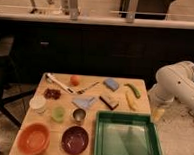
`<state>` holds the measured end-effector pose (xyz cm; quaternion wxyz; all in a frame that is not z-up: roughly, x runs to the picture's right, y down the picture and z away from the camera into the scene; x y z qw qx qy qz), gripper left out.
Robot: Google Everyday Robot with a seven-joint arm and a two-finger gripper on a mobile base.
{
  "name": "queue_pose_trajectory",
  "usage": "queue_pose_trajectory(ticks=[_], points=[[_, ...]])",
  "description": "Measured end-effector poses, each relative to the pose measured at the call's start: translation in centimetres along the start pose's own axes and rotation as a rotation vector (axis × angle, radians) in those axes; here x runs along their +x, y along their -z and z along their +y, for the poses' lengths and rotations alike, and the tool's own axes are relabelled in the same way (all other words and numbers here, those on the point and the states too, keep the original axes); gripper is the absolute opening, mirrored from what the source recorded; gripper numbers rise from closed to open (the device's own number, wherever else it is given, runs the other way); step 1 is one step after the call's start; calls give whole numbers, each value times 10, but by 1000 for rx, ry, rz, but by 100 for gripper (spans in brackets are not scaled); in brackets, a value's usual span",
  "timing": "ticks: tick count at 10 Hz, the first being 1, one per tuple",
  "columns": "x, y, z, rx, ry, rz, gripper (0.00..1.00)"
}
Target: Stack cups on top of each other
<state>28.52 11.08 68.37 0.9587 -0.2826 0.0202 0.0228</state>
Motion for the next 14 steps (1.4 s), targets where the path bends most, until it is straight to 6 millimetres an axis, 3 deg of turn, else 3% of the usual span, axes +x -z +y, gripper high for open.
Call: queue_pose_trajectory(ticks=[3, 9, 14], points=[[-1, 0, -3, 12, -16, 21, 80], [-76, 4, -19, 92, -47, 74, 80], [-129, -10, -27, 60, 25, -84, 80]])
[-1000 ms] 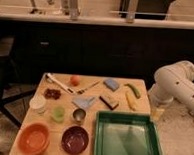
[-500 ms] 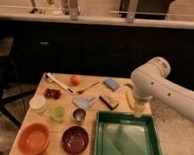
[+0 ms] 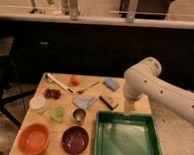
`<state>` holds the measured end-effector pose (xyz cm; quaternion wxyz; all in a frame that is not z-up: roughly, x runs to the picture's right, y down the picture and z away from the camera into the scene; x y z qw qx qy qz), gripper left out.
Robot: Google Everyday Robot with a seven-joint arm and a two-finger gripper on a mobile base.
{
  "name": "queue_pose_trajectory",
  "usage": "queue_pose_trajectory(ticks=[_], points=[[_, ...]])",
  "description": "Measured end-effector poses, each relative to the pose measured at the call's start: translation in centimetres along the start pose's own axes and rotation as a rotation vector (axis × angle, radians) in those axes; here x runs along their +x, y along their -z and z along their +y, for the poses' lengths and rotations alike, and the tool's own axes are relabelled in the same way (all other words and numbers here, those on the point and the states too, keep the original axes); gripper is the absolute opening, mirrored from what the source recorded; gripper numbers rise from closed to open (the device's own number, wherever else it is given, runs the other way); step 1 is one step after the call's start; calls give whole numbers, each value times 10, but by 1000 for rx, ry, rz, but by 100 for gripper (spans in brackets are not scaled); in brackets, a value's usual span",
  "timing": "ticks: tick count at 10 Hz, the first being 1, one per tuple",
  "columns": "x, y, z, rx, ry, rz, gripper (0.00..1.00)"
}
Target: Stack cups on top of each other
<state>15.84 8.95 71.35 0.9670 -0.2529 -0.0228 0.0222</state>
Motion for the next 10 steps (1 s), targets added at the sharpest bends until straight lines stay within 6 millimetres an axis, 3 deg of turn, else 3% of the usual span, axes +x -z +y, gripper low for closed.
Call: queue_pose_trajectory(ticks=[4, 10], points=[[-29, -13, -5, -45, 9, -158, 80], [-32, -15, -5, -48, 10, -170, 80]])
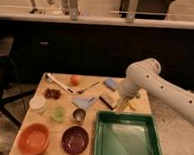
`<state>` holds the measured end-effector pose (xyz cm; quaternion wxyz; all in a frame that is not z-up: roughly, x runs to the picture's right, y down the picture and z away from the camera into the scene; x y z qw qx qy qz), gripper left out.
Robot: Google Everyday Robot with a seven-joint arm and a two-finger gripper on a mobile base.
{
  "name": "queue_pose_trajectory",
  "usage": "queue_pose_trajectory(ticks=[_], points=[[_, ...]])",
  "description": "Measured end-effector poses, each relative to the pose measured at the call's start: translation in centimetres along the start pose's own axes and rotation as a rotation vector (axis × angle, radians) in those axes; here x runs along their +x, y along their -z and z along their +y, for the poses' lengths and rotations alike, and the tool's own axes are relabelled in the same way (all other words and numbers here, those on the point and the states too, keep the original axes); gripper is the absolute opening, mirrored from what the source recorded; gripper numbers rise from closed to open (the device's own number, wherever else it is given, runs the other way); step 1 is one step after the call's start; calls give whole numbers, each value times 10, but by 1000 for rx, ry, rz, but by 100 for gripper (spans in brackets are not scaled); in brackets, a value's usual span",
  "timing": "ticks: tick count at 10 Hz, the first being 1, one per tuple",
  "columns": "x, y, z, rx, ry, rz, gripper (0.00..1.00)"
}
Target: Stack cups on top of each other
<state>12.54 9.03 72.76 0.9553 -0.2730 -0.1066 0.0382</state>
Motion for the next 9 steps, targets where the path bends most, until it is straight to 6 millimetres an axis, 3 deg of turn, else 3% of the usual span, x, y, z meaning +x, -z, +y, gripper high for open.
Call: queue_pose_trajectory(ticks=[4, 9], points=[[-4, -5, 2, -4, 1, -2, 80], [-69, -25, 6, 0, 18, -130, 80]])
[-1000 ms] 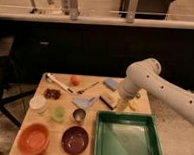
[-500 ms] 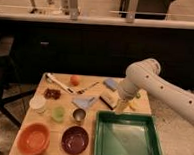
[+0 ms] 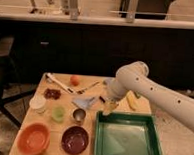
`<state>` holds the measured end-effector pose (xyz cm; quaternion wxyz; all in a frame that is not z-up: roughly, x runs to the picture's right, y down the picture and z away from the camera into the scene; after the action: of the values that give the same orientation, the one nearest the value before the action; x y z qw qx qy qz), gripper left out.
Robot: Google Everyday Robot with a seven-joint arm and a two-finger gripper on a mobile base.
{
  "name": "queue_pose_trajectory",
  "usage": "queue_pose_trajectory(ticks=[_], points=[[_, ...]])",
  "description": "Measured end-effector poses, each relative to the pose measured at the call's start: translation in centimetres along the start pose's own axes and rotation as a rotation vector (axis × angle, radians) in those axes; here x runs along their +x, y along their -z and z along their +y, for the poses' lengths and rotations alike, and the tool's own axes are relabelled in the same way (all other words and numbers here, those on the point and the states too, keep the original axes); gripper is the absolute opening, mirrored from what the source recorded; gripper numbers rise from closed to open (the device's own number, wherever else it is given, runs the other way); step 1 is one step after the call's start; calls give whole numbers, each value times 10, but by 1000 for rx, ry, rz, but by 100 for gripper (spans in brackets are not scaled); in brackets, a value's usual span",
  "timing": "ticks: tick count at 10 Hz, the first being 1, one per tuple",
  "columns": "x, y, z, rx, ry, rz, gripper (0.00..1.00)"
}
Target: Stack cups on top of each other
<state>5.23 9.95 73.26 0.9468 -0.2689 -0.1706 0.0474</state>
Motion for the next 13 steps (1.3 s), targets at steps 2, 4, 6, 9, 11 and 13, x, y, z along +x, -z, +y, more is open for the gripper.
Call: queue_pose_trajectory(ticks=[2, 4, 6, 9, 11, 13], points=[[-12, -7, -1, 12, -21, -40, 80], [-32, -20, 0, 18, -41, -54, 80], [-36, -27, 1, 22, -62, -55, 80], [-62, -41, 0, 18, -33, -36, 80], [-74, -49, -1, 9, -7, -29, 80], [-83, -58, -5, -1, 3, -35, 80]])
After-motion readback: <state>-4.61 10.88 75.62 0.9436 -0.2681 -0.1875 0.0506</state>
